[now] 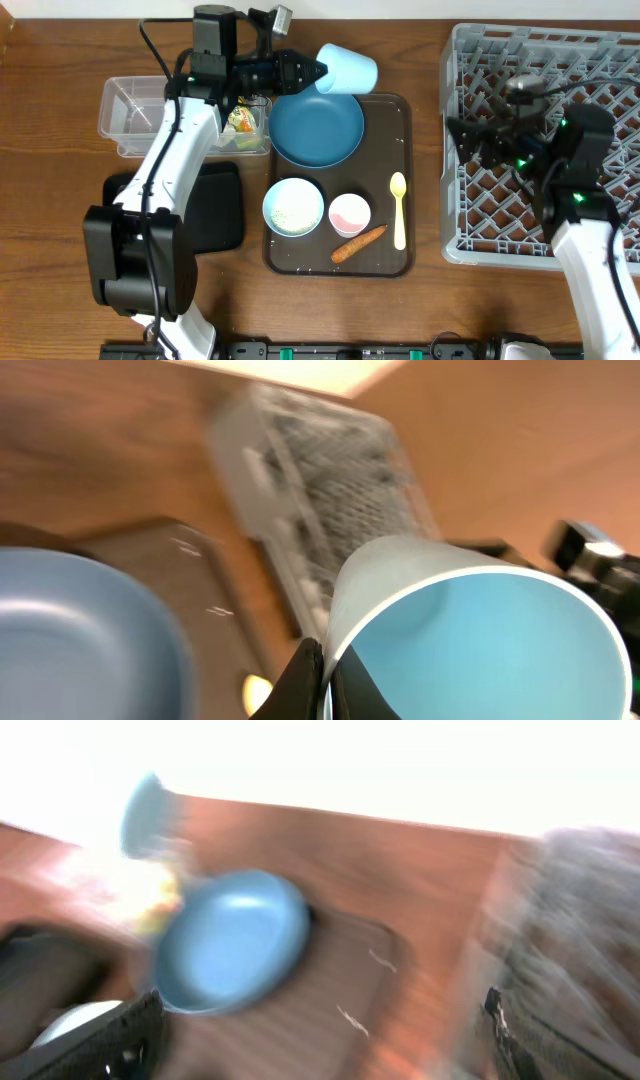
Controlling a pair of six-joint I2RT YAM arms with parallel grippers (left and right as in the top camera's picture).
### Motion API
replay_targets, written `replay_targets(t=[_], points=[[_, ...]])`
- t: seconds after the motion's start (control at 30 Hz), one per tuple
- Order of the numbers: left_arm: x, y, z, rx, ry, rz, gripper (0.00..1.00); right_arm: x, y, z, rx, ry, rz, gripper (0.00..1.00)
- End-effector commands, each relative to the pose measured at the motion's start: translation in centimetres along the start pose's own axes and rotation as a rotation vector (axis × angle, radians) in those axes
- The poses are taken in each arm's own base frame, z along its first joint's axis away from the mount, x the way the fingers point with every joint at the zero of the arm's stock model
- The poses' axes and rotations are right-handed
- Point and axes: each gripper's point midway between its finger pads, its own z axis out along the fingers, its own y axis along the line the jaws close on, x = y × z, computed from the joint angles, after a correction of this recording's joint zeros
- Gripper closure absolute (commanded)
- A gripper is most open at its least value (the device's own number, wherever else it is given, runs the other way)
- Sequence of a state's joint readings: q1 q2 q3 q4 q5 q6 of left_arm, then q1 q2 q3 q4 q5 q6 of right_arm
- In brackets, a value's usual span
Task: Sort waste into correct bins and load items into the dishwasher rack
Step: 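Lift the light-blue cup and hold it out toward the right gripper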
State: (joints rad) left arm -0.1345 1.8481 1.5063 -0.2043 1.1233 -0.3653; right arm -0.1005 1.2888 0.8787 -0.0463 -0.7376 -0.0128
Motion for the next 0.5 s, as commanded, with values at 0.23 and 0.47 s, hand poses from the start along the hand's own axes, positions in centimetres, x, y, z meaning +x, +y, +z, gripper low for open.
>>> replay_targets(t=[0.23, 0.47], points=[[3.2, -4.8, 2.3, 0.228, 0.159, -0.026, 0.94, -1.1, 9.9, -0.6, -0.749, -0.102, -0.195, 0.01], [4.7, -6.5, 4.0, 0.261, 0.215, -0.042, 0.94, -1.3, 11.0, -0.3, -0.778, -0.121, -0.251, 0.01]])
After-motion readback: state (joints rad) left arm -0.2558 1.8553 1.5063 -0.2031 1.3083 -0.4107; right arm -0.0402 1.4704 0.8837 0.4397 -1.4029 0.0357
